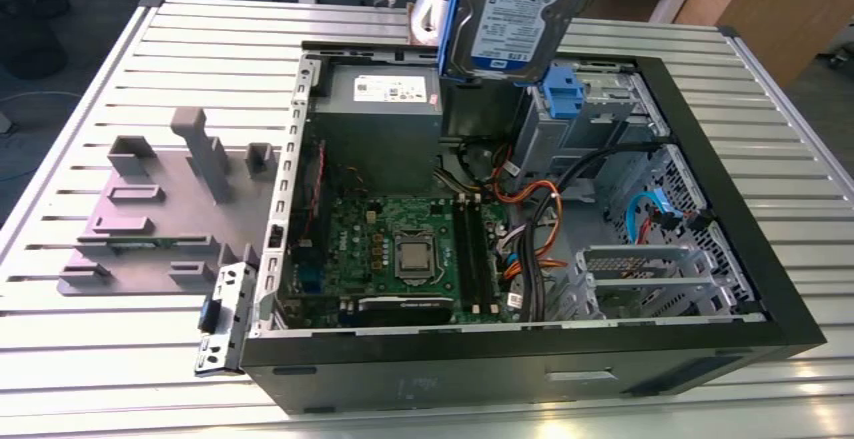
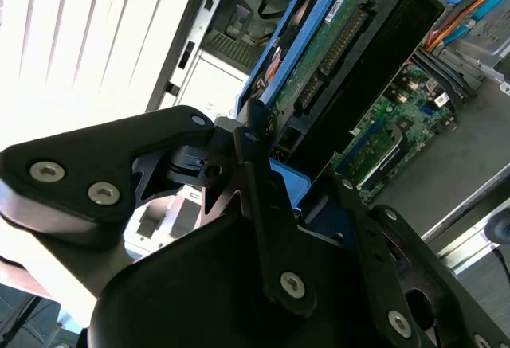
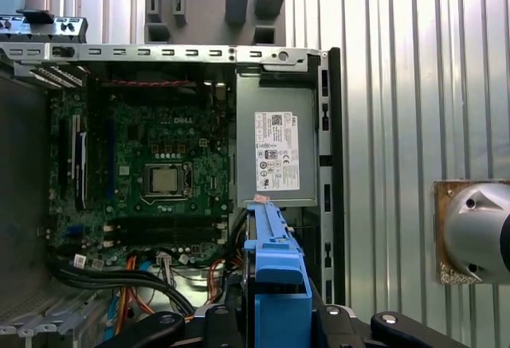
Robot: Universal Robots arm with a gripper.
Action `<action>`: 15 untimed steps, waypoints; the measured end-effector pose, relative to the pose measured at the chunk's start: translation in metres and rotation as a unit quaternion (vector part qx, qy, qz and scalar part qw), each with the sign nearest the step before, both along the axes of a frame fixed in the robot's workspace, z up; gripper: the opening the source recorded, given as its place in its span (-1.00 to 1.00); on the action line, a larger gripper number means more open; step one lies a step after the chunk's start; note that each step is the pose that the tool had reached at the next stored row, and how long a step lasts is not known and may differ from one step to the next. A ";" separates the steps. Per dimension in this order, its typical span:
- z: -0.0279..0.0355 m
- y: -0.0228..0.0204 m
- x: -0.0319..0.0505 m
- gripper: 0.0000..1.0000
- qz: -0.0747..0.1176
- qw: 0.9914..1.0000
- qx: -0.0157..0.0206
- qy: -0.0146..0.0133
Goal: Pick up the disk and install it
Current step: 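Insert the disk into the insertion slot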
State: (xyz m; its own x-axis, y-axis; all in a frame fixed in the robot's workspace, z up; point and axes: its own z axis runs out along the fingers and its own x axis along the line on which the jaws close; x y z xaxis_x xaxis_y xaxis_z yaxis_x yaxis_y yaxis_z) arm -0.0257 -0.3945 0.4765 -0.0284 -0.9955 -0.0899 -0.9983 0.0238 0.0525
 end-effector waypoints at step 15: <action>0.0000 -0.0012 0.0027 -0.26 0.000 1.000 0.000 0.000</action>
State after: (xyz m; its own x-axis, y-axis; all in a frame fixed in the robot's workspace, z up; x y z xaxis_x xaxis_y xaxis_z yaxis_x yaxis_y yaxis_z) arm -0.0229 -0.3958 0.4765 -0.0285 -0.9955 -0.0898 -0.9983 0.0238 0.0525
